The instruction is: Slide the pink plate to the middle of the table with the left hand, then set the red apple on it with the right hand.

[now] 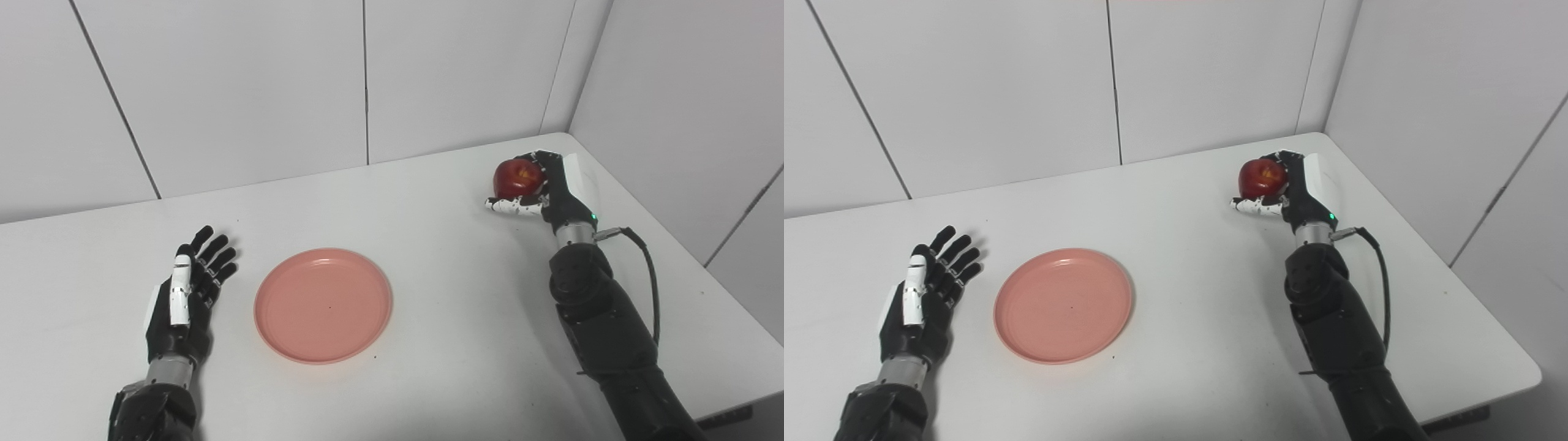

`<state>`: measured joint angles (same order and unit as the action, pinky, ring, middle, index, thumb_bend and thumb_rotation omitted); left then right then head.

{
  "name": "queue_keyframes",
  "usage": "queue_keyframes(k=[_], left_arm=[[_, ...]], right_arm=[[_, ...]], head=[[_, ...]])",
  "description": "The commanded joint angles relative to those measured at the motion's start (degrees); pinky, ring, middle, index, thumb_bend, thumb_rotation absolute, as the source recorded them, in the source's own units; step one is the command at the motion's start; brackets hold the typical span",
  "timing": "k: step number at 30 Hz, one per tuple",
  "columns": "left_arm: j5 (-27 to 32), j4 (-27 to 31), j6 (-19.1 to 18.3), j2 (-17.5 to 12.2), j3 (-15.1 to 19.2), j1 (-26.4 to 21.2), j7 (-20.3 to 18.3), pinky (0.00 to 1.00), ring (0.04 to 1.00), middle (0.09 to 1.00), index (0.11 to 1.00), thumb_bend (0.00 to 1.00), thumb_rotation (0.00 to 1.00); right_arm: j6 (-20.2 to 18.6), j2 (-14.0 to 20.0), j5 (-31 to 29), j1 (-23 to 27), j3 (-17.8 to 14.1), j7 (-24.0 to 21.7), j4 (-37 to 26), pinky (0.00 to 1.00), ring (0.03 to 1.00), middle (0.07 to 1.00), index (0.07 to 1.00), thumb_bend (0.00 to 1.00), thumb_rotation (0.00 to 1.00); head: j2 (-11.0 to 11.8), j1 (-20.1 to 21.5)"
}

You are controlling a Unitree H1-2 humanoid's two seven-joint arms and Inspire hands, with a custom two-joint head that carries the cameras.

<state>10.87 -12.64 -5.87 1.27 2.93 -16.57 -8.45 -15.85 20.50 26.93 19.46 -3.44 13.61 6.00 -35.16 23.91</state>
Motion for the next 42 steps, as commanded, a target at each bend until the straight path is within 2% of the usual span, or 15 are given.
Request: queue_keyframes(k=[1, 5, 10, 19, 21, 29, 42], left_arm=[[-0.44, -0.15, -1.87, 0.82, -0.59, 0.68, 0.86, 0.86, 0.852, 0.865, 0.861, 0.38, 1.00], [-0.84, 0.43, -1.69, 1.02, -1.28, 1.02, 1.44, 0.85, 0.850, 0.862, 0.859, 0.39, 1.00], [-1.00, 0.74, -1.59, 1.14, -1.95, 1.18, 1.79, 0.85, 0.854, 0.867, 0.864, 0.40, 1.00], [-1.48, 1.49, -2.00, 2.02, -2.36, 1.36, 2.60, 0.85, 0.851, 0.867, 0.862, 0.41, 1.00], [-1.67, 1.59, -1.93, 2.24, -2.50, 1.38, 2.83, 0.85, 0.850, 0.866, 0.862, 0.41, 1.00], [-2.44, 2.49, -2.12, 3.42, -3.17, 1.31, 4.26, 0.84, 0.847, 0.863, 0.860, 0.41, 1.00], [-3.27, 2.58, -1.95, 4.92, -2.95, 0.22, 6.76, 0.84, 0.842, 0.861, 0.859, 0.40, 1.00]], right_arm=[[1.30, 0.84, 1.14, 2.13, 0.12, 0.27, -3.34, 0.37, 0.442, 0.467, 0.512, 0.53, 0.01], [-2.49, -0.34, 2.63, 3.04, 1.67, -2.18, -8.70, 0.36, 0.435, 0.460, 0.514, 0.53, 0.00], [-3.88, -0.81, 3.76, 3.92, 3.27, -5.13, -12.60, 0.38, 0.452, 0.470, 0.505, 0.53, 0.00], [-1.82, -2.94, 4.48, 5.39, 6.09, -6.96, -15.49, 0.35, 0.430, 0.463, 0.509, 0.53, 0.00], [-2.17, -3.86, 5.24, 6.18, 7.45, -7.45, -15.97, 0.35, 0.432, 0.463, 0.509, 0.53, 0.00], [1.26, -7.19, 5.84, 8.70, 11.55, -7.76, -15.02, 0.35, 0.423, 0.468, 0.506, 0.53, 0.00], [1.07, -12.74, 5.88, 10.19, 15.63, -10.22, -13.49, 0.34, 0.414, 0.462, 0.508, 0.53, 0.00]], head=[[0.15, -0.39], [0.44, -1.61], [0.44, -2.52], [0.44, -4.75], [0.37, -5.62], [-0.01, -8.90], [-1.17, -15.56]])
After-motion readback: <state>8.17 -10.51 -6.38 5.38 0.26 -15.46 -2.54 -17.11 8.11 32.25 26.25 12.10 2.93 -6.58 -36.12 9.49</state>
